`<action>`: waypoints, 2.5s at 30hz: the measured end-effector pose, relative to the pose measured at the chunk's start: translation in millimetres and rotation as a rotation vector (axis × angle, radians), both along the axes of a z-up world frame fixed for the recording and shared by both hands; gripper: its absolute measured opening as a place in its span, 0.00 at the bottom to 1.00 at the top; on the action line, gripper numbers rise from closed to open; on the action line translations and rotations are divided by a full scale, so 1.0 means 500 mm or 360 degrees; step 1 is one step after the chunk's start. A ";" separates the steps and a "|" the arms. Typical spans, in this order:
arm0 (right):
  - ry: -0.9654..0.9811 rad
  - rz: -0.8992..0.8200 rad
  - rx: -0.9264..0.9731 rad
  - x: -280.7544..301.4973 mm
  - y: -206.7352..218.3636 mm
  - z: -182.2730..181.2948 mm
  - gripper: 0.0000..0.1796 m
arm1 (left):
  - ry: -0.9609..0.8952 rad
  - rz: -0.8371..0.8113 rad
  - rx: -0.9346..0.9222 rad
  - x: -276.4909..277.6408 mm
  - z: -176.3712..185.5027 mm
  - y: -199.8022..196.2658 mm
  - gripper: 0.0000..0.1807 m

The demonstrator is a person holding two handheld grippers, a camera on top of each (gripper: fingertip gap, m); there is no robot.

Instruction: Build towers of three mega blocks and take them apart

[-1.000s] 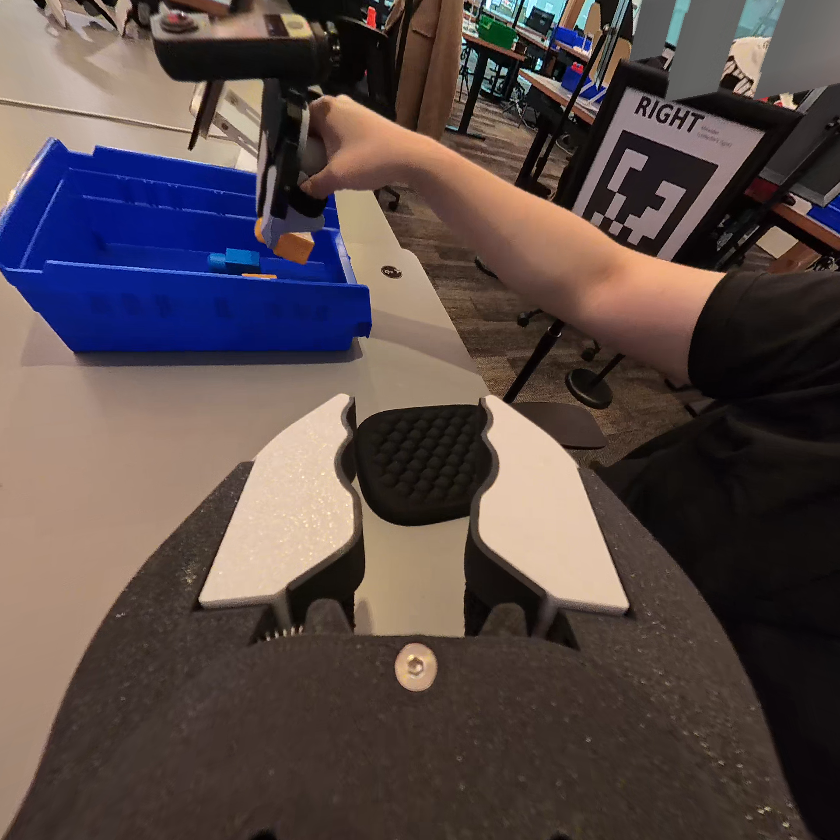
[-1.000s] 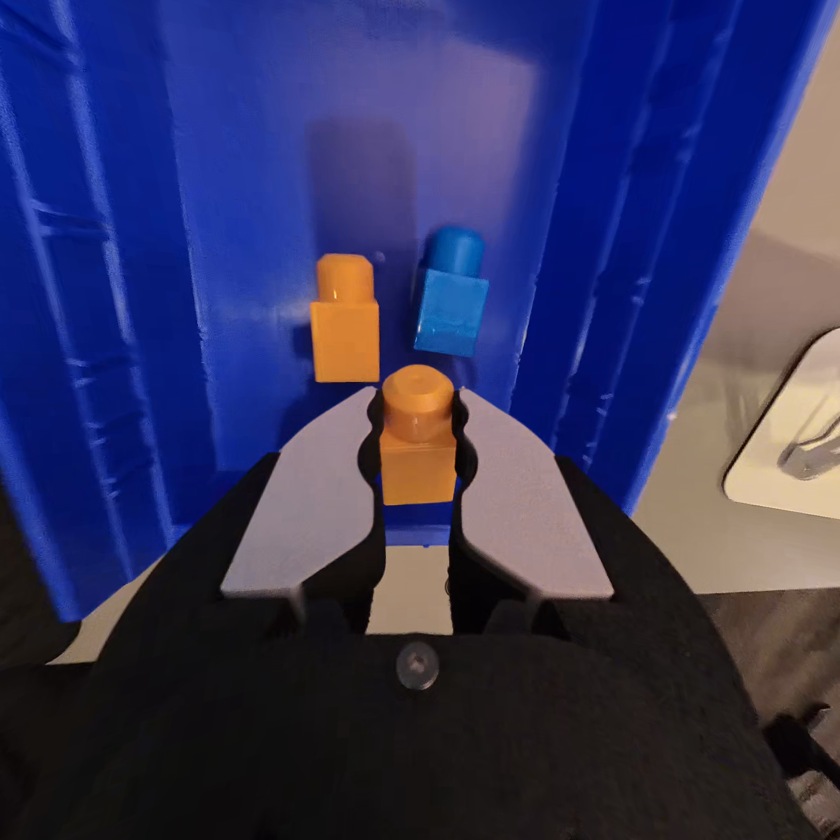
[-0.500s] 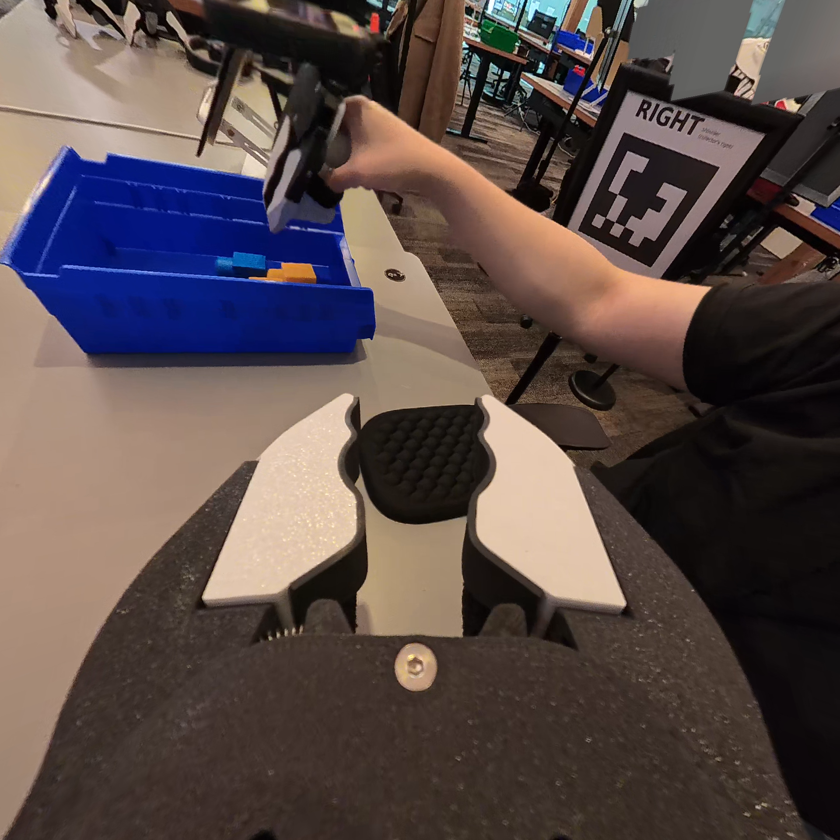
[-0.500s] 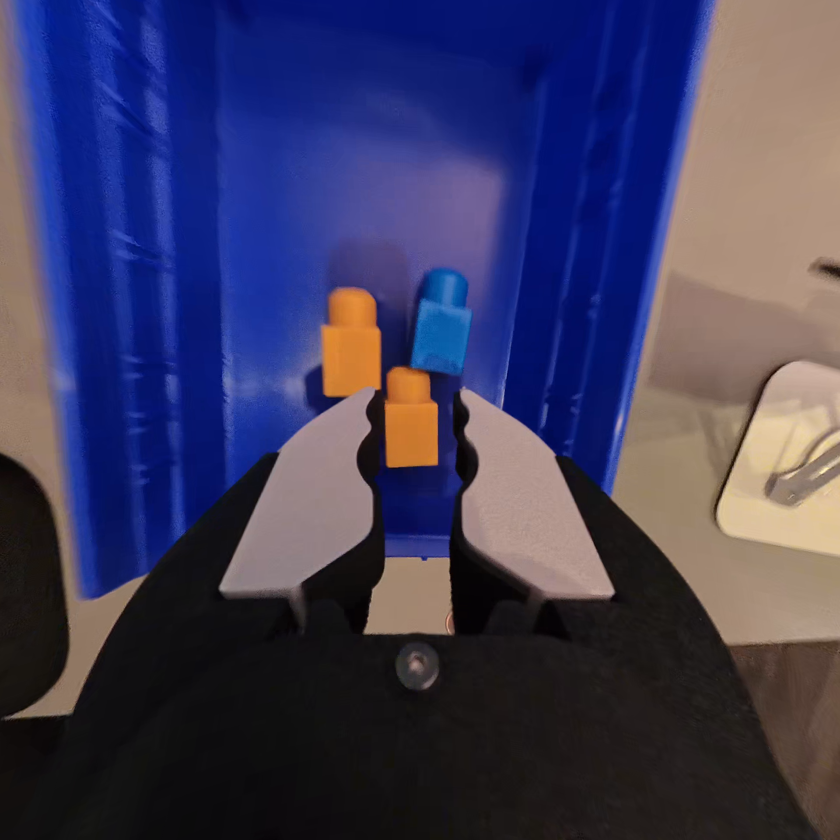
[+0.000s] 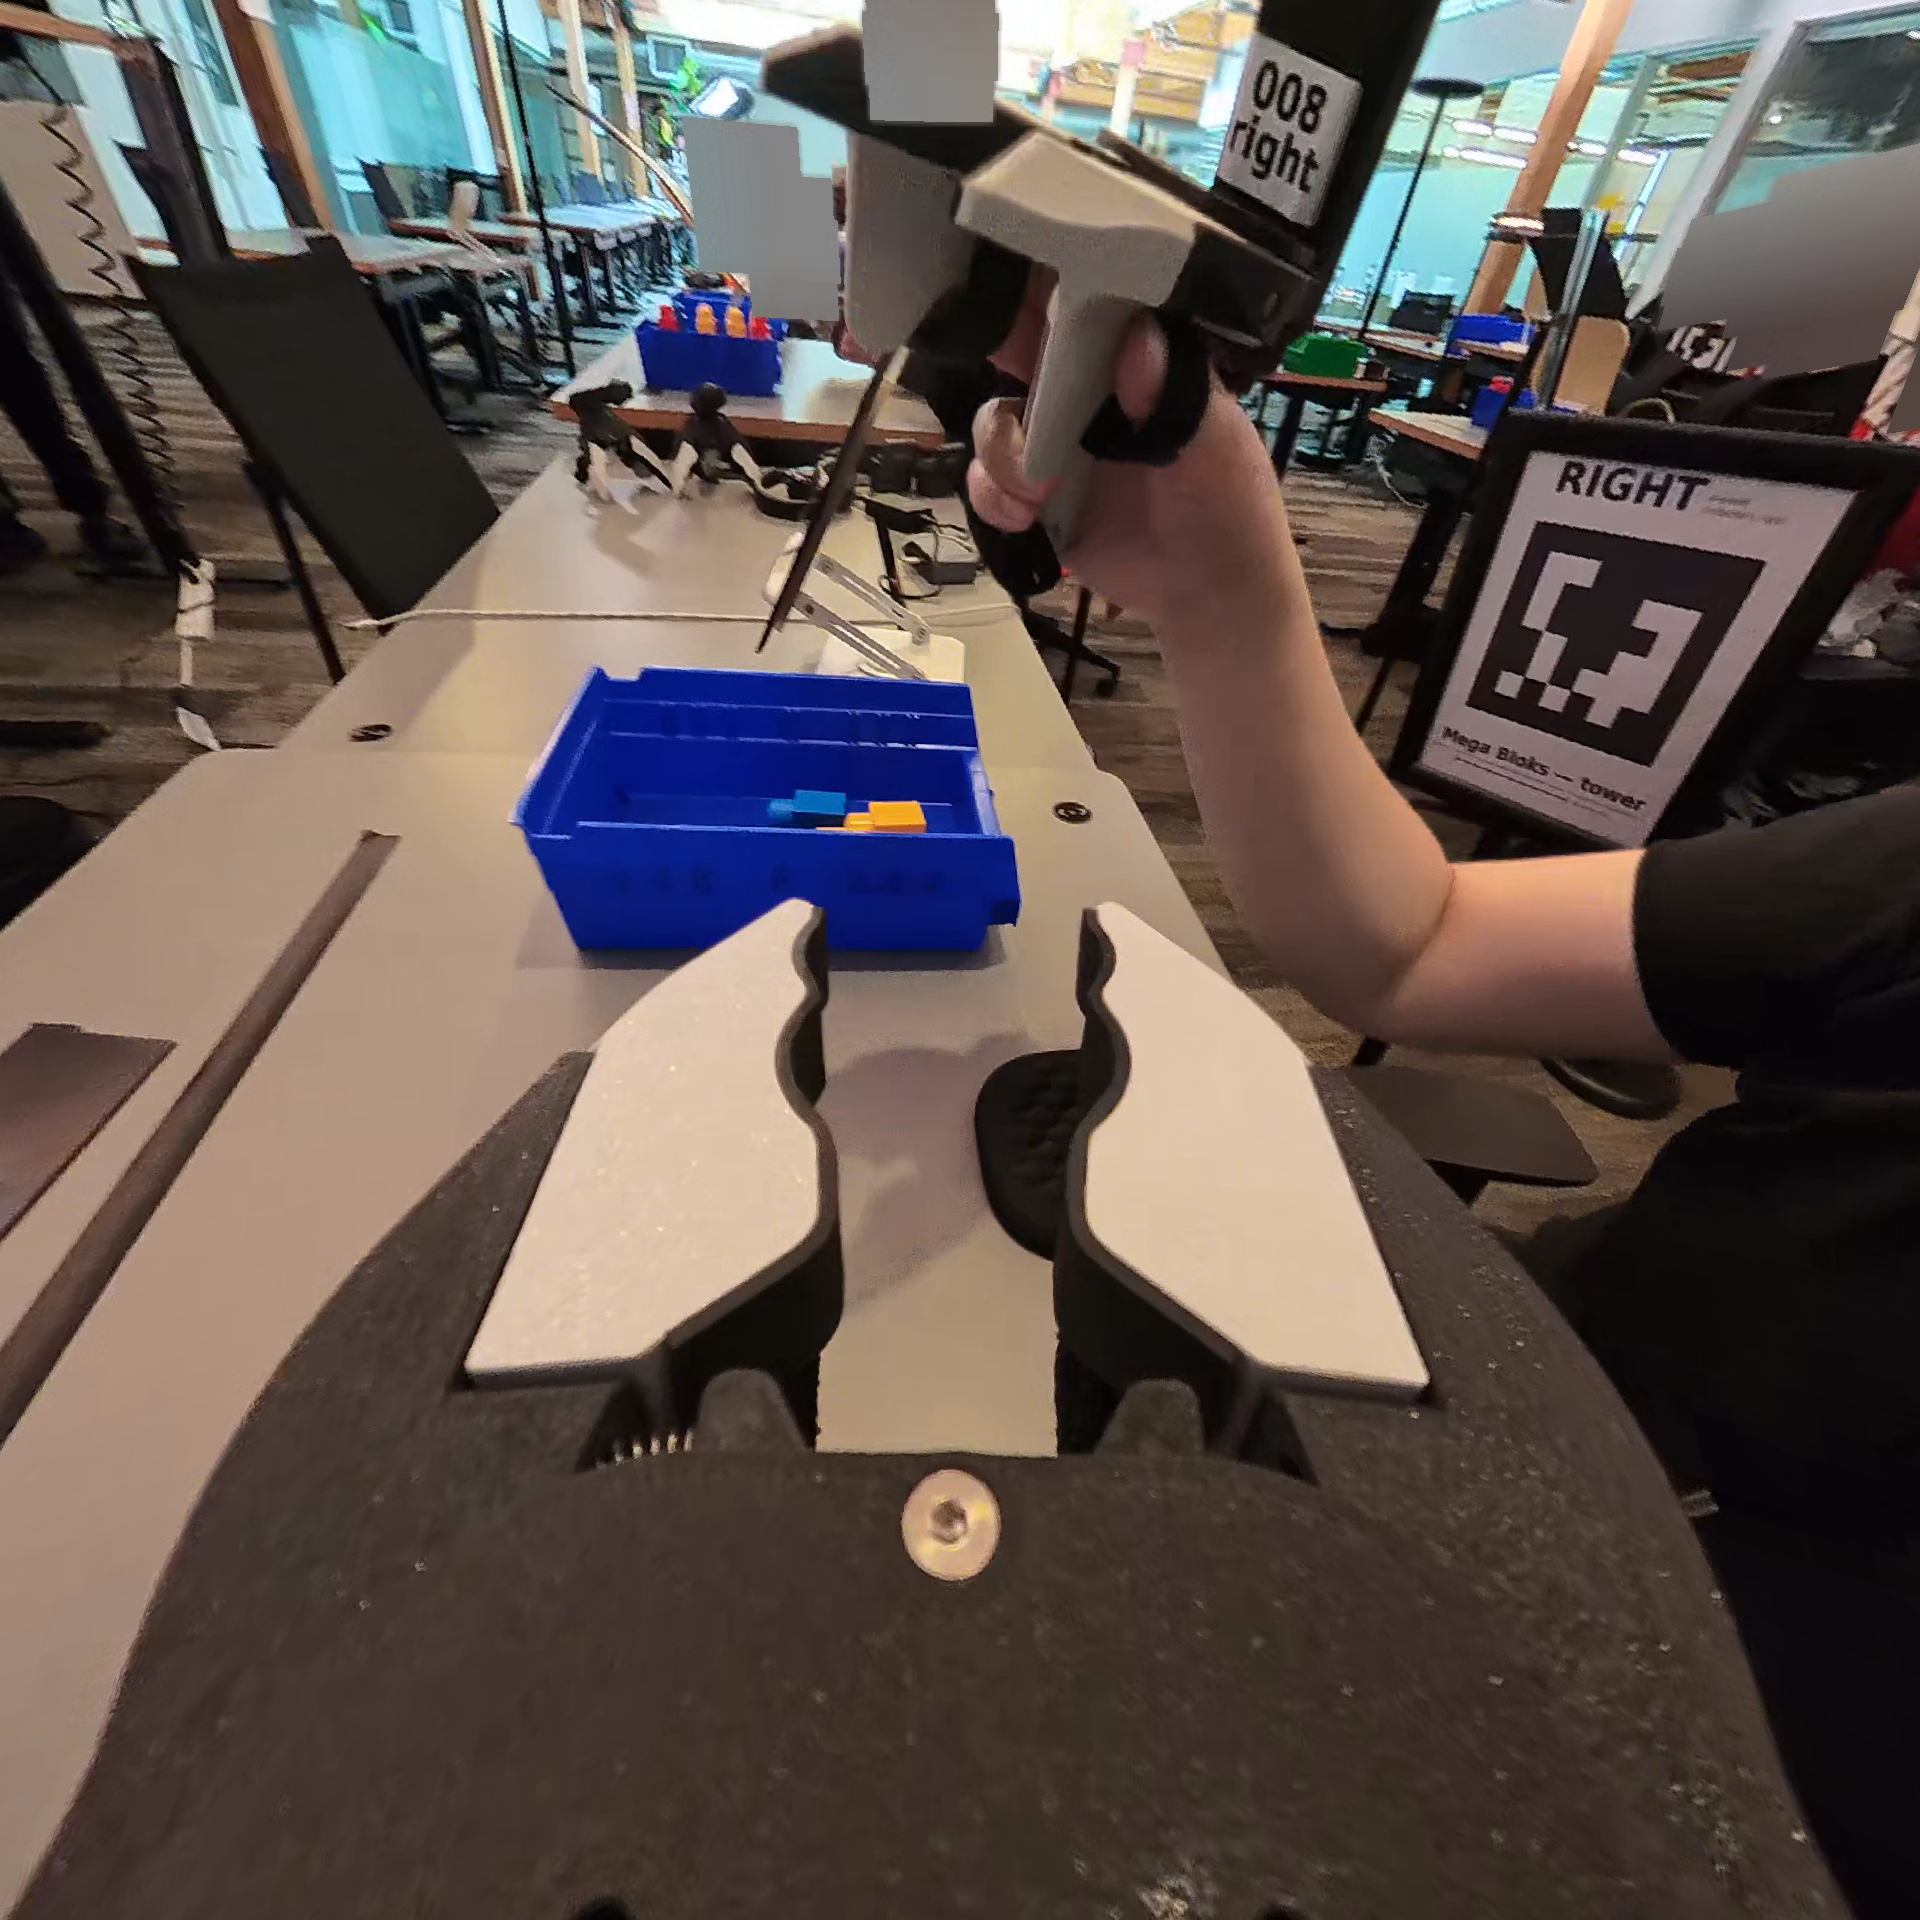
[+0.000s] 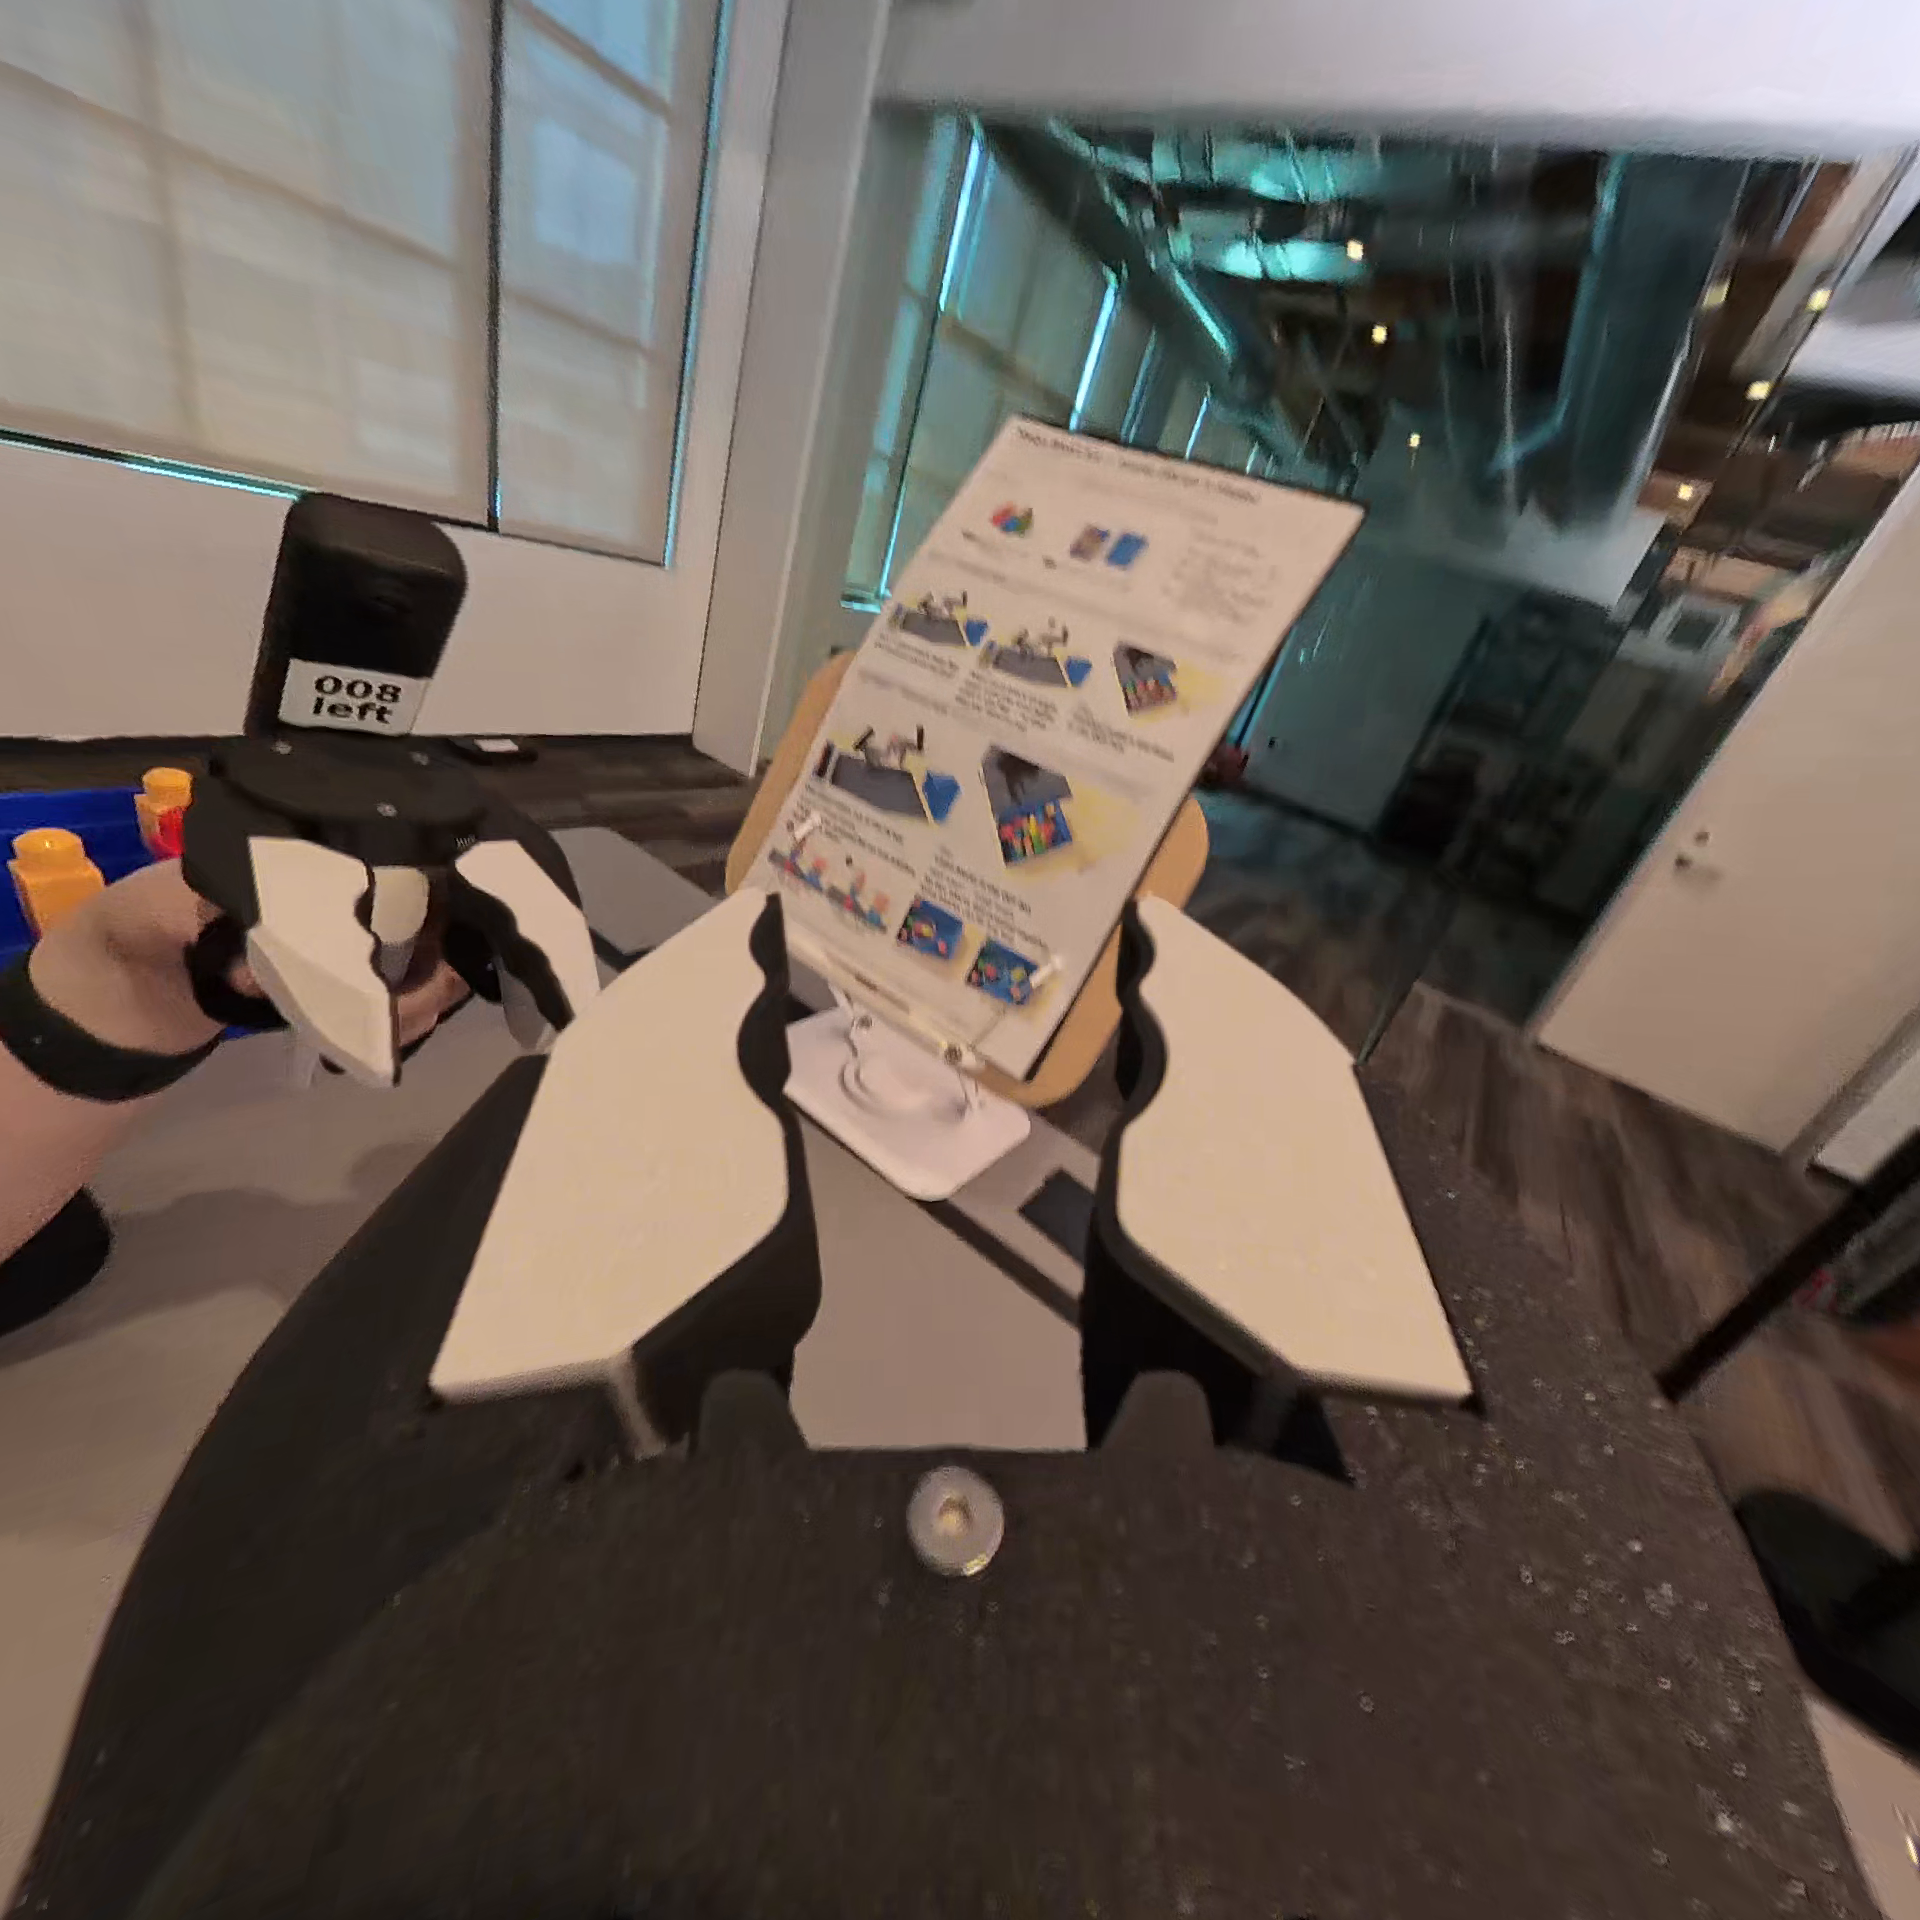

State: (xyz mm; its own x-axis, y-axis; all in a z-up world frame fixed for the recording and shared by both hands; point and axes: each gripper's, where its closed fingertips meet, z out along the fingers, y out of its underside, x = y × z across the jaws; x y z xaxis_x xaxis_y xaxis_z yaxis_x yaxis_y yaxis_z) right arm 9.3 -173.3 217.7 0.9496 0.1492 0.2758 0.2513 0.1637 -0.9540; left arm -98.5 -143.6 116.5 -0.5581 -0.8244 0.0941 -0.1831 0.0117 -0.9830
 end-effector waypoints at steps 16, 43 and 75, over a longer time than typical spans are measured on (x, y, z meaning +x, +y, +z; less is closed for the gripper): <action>0.0083 -0.0125 0.0150 0.042 0.184 -0.104 0.27 | -0.0105 0.0355 -0.0061 -0.012 0.028 0.118 0.25; 0.0138 -0.0212 -0.0213 0.109 0.204 -0.199 0.32 | 0.0531 0.2800 0.0038 -0.843 -0.284 0.409 0.46; 0.0163 -0.0112 -0.0201 0.109 0.183 -0.185 0.30 | -0.0065 0.2189 0.0111 -0.658 0.005 0.303 0.22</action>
